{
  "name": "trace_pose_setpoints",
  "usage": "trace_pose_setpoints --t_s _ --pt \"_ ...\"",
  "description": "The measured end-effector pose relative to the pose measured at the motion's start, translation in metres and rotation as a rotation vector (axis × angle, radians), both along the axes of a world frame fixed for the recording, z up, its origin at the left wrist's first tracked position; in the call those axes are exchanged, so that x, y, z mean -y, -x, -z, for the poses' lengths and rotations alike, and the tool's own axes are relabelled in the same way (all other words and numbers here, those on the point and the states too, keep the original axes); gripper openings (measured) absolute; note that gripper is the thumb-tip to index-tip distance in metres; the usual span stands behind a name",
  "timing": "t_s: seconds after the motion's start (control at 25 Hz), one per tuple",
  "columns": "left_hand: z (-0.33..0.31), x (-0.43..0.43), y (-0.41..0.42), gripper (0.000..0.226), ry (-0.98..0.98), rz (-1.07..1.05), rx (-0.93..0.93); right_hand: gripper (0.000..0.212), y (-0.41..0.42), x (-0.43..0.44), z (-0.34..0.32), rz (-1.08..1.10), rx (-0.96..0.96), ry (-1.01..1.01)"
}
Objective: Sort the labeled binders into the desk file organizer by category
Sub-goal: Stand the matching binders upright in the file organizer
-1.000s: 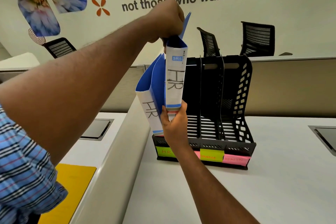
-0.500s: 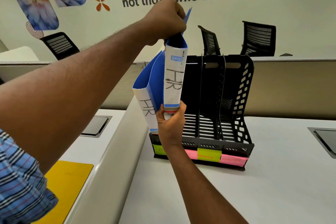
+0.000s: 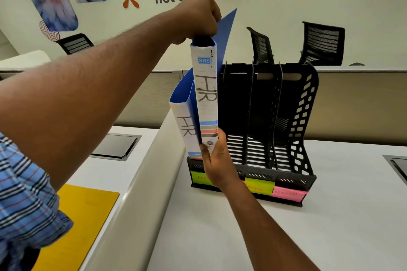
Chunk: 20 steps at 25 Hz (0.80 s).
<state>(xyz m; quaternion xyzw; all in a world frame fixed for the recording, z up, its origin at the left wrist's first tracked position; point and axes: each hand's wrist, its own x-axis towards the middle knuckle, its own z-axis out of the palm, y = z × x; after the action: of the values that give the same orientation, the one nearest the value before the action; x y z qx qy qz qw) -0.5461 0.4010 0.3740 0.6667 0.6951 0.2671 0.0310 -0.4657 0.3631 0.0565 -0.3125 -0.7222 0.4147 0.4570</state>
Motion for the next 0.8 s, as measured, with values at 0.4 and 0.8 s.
trace_pose_setpoints --t_s 0.4,0.8 --pt "-0.001 -0.001 0.016 0.040 0.097 0.034 0.067 0.089 -0.038 -0.013 -0.015 -0.070 0.612 -0.029" --pt "0.004 -0.007 0.016 0.037 0.005 -0.012 0.042 0.076 -0.026 -0.022 -0.007 0.071 0.664 -0.016"
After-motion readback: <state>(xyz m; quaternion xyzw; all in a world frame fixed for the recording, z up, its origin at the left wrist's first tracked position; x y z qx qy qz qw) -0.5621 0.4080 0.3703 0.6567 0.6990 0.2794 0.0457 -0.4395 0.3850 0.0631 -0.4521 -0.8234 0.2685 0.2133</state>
